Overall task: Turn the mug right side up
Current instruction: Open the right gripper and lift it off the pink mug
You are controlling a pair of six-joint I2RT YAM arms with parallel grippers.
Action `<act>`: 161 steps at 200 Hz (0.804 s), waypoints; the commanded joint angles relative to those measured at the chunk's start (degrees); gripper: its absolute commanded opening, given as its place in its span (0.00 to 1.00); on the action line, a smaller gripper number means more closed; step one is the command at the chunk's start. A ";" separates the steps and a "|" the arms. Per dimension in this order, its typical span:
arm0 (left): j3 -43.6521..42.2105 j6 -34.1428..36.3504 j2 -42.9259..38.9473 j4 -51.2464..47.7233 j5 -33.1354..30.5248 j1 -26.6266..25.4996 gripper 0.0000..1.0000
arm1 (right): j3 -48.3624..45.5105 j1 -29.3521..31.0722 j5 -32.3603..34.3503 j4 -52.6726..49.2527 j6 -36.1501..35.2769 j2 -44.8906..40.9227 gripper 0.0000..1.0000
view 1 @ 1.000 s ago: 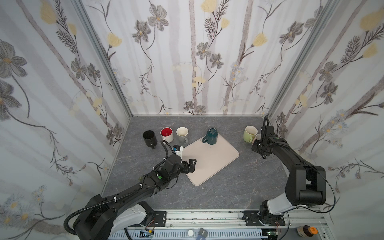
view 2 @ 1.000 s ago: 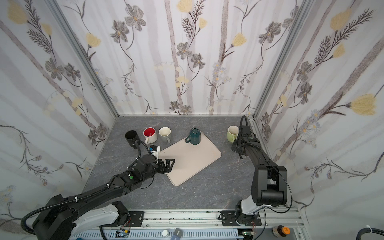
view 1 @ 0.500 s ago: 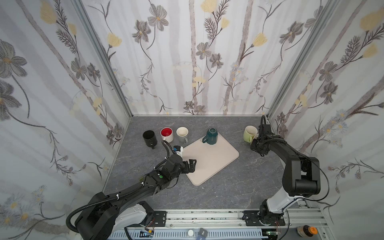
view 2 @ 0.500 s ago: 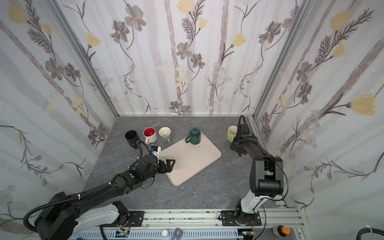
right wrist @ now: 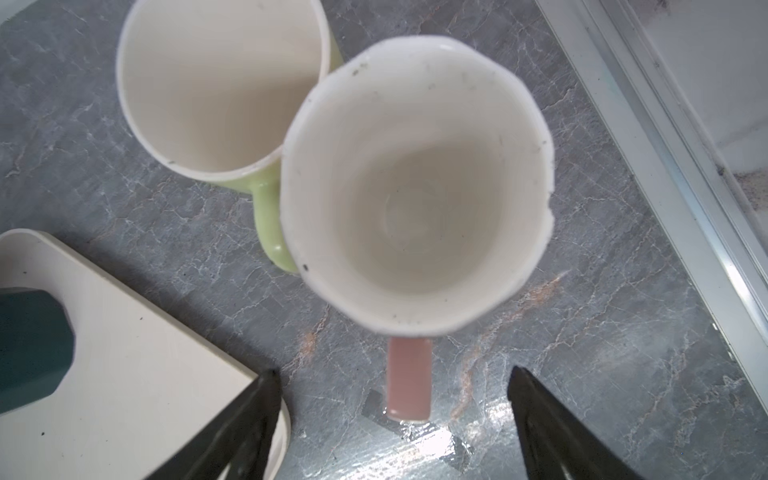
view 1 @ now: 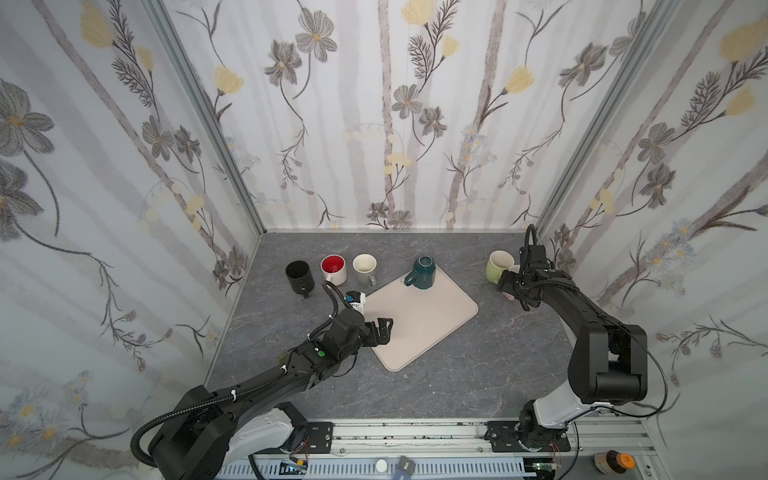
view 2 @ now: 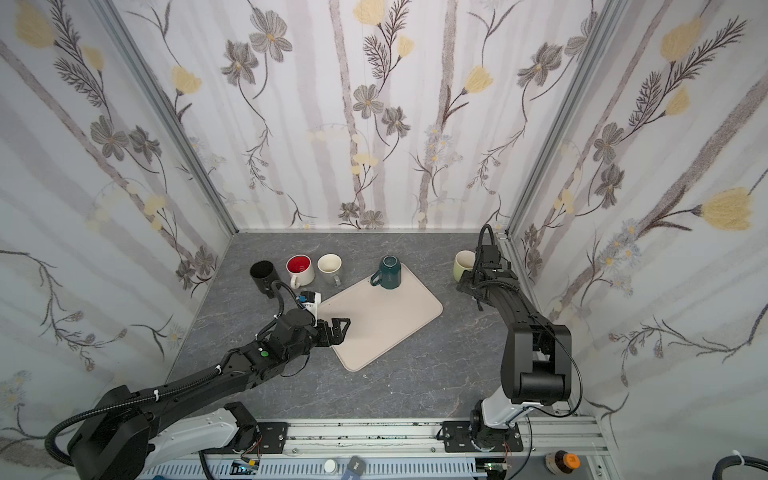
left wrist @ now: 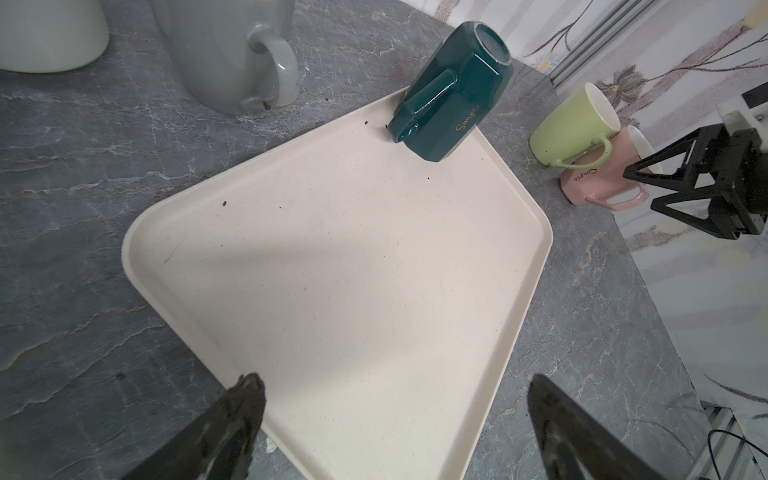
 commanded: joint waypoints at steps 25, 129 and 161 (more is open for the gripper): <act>0.29 -0.24 -0.11 0.43 -0.20 -0.03 1.00 | -0.97 3.37 4.56 2.67 1.17 -6.95 0.83; 5.12 2.93 4.46 -4.43 -2.85 0.05 1.00 | -15.30 17.41 -6.25 15.12 10.63 -36.59 0.88; 14.62 5.26 9.95 -10.18 -3.27 0.05 1.00 | -27.02 18.11 -10.09 22.96 14.11 -45.45 0.88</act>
